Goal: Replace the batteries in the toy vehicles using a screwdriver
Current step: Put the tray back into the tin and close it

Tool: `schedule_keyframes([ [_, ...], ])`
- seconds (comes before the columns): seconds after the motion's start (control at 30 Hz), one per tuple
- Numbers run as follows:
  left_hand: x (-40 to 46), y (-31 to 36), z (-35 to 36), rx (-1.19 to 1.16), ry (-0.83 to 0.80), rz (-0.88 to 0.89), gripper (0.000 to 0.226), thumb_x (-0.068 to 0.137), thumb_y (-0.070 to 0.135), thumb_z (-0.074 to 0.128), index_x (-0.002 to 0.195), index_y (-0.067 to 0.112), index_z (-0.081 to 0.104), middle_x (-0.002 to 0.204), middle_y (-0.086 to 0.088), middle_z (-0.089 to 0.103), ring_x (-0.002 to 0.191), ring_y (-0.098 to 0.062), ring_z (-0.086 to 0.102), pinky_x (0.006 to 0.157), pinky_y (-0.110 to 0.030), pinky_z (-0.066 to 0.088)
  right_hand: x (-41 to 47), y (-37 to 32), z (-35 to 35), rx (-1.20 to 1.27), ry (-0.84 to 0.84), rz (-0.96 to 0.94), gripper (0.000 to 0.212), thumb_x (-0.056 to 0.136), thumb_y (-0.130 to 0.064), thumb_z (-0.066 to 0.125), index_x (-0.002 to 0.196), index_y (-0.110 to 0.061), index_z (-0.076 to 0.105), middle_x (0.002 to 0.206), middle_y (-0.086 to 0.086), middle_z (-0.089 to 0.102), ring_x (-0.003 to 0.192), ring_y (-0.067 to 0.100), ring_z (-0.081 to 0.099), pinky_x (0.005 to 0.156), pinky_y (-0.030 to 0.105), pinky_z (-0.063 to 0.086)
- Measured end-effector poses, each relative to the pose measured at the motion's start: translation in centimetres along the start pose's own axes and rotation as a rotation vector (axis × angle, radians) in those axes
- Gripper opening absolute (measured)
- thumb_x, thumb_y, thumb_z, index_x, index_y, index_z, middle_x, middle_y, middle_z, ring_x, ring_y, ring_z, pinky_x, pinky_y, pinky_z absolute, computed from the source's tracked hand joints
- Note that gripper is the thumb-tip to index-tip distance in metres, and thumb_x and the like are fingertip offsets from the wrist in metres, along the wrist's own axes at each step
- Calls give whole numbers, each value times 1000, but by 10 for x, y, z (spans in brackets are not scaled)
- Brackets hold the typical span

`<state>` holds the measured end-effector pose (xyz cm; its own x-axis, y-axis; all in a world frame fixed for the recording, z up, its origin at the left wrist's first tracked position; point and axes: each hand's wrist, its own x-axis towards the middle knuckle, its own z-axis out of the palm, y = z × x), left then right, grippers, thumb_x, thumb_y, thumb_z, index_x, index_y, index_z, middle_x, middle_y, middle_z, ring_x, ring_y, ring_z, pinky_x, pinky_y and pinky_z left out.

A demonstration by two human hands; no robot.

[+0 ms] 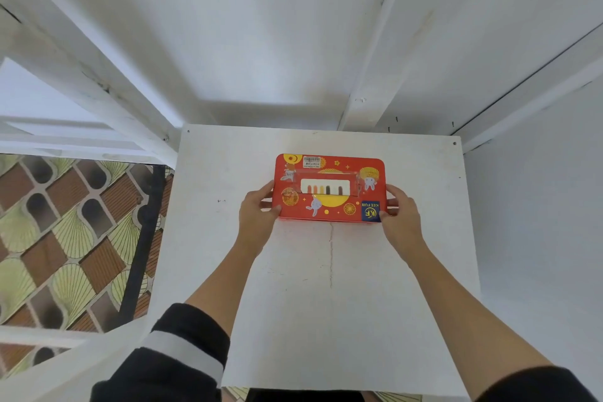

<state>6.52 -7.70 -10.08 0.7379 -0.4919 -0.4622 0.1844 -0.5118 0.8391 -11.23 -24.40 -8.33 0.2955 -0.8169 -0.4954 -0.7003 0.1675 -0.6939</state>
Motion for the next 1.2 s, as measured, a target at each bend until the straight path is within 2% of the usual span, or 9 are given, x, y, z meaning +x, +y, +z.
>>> schedule_keyframes([
  [0.17,-1,0,0,83,-30,12,53,95,1,57,145,16,43,119,-11,50,104,-20,53,87,-35,53,1,6,-3,-24,-39,-8,52,93,-1,51,139,-21,40,126,12,48,106,15,49,69,24,49],
  [0.27,-1,-1,1,86,-45,4,54,96,1,56,145,17,42,122,-17,53,107,-26,57,89,-37,54,2,6,-4,-36,-67,-19,53,93,1,50,139,-21,38,127,12,47,109,16,49,69,23,49],
  [0.37,-1,-1,0,120,-51,9,55,95,2,57,146,17,41,121,-13,50,105,-22,56,86,-33,55,4,2,-4,-103,-87,-30,54,92,3,49,140,-19,36,129,13,43,117,21,48,74,27,50],
  [0.5,-1,-4,-5,236,-139,62,73,86,5,71,149,19,35,117,-6,44,90,-11,53,66,-10,48,10,-7,-6,-274,-185,-86,57,90,-1,55,141,-15,32,131,13,37,122,24,44,92,37,49],
  [0.67,-2,-6,-1,105,-80,-16,59,94,20,62,148,22,38,118,-12,50,96,-17,57,68,-15,51,10,-3,-7,-366,-180,-85,66,91,-20,58,147,-18,23,121,13,47,113,25,52,92,37,48],
  [0.8,-7,-9,6,-14,3,-120,48,98,20,56,145,16,43,89,-9,62,78,-17,63,74,-29,58,2,3,-1,-30,-108,111,54,94,-24,53,144,-17,34,119,12,59,99,24,61,84,35,53],
  [0.93,-6,-8,10,-184,55,-230,45,96,13,60,139,5,50,82,-9,65,75,-19,65,80,-34,59,5,5,0,309,7,351,38,87,-15,64,118,5,56,111,18,63,90,24,63,84,36,54],
  [1.03,-2,-7,10,-199,107,-313,38,94,11,63,127,-6,56,89,-11,66,72,-17,66,77,-31,58,10,3,1,359,39,393,33,83,-10,68,106,11,57,106,22,61,89,28,63,81,35,54],
  [1.2,-6,-9,11,-216,119,-344,30,95,3,60,124,-5,56,88,-11,64,83,-23,66,78,-29,56,2,10,6,326,121,380,23,86,-4,64,105,7,60,102,19,65,83,25,64,82,34,53],
])
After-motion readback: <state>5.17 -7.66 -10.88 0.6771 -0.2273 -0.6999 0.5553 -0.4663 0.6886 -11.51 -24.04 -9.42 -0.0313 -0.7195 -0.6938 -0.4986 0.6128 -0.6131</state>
